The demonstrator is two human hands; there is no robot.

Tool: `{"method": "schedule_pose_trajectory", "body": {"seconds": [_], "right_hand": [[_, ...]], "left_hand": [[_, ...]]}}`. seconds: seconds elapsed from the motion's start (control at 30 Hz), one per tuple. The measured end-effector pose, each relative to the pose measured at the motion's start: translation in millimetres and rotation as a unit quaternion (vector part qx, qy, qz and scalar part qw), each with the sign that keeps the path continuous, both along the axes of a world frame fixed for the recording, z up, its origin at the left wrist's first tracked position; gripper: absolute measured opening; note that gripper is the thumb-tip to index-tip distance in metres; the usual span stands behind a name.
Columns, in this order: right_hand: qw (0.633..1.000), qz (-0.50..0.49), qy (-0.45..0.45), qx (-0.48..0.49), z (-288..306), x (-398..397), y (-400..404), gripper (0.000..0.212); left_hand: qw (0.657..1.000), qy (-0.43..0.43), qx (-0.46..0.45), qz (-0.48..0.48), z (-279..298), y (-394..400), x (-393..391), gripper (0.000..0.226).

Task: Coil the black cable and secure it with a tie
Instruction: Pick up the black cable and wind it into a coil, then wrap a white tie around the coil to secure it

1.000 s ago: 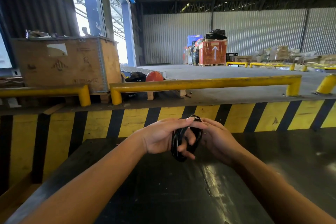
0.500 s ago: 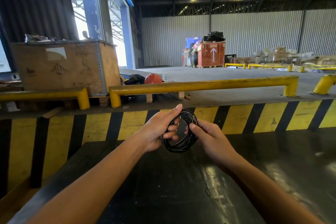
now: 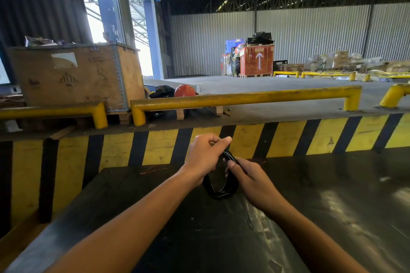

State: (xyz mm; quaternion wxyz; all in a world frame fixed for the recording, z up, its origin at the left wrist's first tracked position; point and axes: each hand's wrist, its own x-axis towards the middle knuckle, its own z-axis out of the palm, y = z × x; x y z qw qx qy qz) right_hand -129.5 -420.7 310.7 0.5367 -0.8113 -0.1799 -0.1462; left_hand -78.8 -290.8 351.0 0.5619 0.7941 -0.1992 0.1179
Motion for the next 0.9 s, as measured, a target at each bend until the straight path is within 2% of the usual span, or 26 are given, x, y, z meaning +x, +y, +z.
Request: {"method": "schedule_pose_trajectory", "body": {"seconds": [0.07,0.13,0.27,0.33,0.4,0.5,0.53,0.6,0.67,0.73,0.8,0.87,0.9], "right_hand": [[1.0,-0.005,0.007,0.015,-13,-4,1,0.022],[1.0,-0.014,0.016,0.011,-21,-6,-1,0.021],[0.999,-0.028,0.036,-0.024,-32,-9,-12,0.021],[0.998,-0.031,0.034,-0.049,-39,-12,-17,0.021],[0.997,-0.028,0.034,-0.068,-49,-14,-22,0.021],[0.996,0.035,0.065,-0.054,-71,-17,-34,0.02],[0.992,0.078,0.091,-0.041,-82,-18,-40,0.02],[0.975,0.145,0.167,-0.029,-112,-23,-51,0.024],[0.95,0.157,0.266,-0.056,-153,-25,-63,0.032],[0.925,0.116,0.322,-0.168,-204,-28,-77,0.041],[0.879,0.073,0.353,-0.313,-251,-32,-89,0.045],[0.842,0.064,0.382,-0.375,-285,-45,-97,0.043],[0.834,0.072,0.387,-0.387,-295,-49,-99,0.034]], "left_hand": [[0.999,0.021,-0.039,-0.005,-6,-5,-2,0.022],[0.999,0.036,-0.039,-0.008,-12,-8,-4,0.021],[0.994,0.084,0.051,-0.04,-24,-15,-13,0.036],[0.993,0.045,0.111,-0.006,-33,-21,-18,0.036],[0.992,0.003,0.123,0.038,-45,-27,-22,0.028],[0.993,0.023,0.104,0.049,-67,-32,-34,0.008],[0.992,0.032,0.11,0.044,-77,-32,-39,0.013],[0.987,0.041,0.148,0.038,-101,-26,-47,0.031],[0.977,0.051,0.201,0.047,-128,-17,-53,0.037],[0.965,0.081,0.242,0.064,-156,-8,-59,0.033],[0.952,0.108,0.279,0.061,-177,-2,-66,0.029],[0.939,0.137,0.313,0.034,-192,0,-68,0.028],[0.934,0.15,0.322,0.027,-197,3,-67,0.027]]}}
